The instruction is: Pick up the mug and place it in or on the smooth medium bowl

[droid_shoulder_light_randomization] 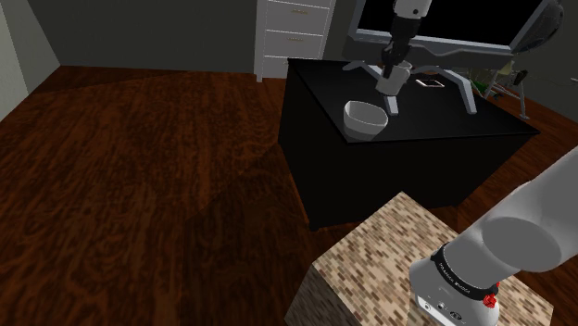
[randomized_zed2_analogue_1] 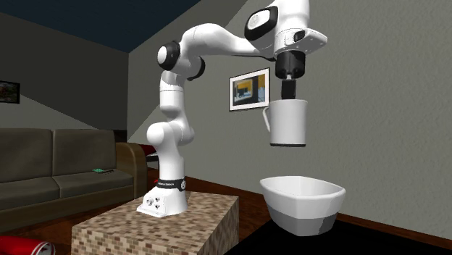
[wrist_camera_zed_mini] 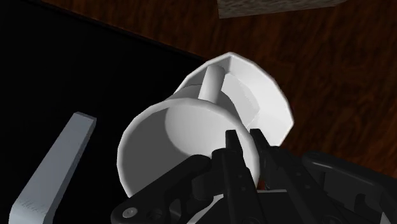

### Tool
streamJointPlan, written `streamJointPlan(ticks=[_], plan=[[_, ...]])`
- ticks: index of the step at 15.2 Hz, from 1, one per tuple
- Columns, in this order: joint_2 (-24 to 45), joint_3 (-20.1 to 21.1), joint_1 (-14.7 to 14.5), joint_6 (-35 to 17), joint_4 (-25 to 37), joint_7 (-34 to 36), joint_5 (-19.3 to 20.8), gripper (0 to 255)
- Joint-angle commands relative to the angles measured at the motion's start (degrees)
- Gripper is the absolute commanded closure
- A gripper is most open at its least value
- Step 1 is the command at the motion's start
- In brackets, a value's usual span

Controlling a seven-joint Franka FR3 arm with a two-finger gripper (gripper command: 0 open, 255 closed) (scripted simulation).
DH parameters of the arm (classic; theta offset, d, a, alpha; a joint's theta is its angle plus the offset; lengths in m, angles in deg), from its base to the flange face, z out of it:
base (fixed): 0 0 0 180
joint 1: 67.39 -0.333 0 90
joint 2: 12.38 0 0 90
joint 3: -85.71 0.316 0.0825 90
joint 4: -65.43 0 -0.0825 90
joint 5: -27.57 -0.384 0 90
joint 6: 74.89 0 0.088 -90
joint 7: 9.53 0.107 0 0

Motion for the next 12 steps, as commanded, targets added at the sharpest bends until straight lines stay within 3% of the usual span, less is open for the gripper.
streamJointPlan(ticks=[1, 12], plan=[[0.11, 1.25, -1.16, 1.01, 0.9, 2.37, -0.18, 255], [0.59, 1.72, -1.59, -6.3, -6.05, 3.97, -0.17, 255]])
